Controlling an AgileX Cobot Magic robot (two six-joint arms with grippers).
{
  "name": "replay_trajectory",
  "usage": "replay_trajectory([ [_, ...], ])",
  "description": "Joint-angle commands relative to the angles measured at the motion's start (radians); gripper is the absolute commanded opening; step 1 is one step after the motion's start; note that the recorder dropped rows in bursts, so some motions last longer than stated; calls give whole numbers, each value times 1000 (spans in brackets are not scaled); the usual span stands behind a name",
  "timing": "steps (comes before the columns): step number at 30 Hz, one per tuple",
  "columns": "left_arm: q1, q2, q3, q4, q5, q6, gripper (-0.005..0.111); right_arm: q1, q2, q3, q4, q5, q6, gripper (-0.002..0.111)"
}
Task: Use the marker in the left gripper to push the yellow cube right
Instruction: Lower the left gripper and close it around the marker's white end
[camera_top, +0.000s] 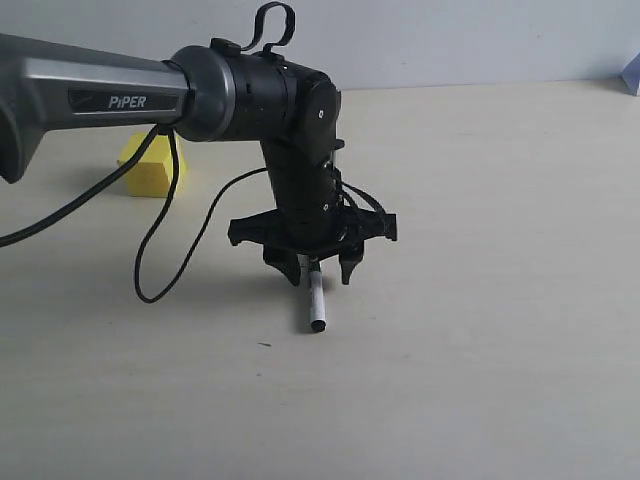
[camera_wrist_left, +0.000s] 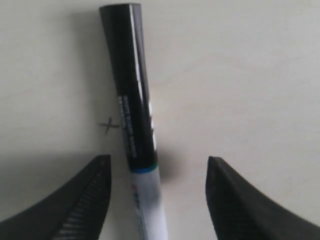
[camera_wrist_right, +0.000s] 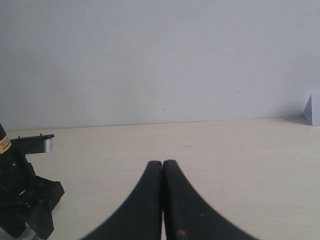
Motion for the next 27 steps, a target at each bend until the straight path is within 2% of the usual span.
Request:
replay_trajectory([
  [1,-4,1,-8,7,43,-11,56,1,-5,5,0,-8,-2,0],
  [20,-11,35,-8,-1,54,-15,54,1,-5,5,0,-8,-2,0],
  [22,-11,30,-8,-3,54,-15,48,1,-5,5,0,-8,-2,0],
  [27,-11,30,-8,-3,61,-9,18,1,-5,5,0,-8,-2,0],
])
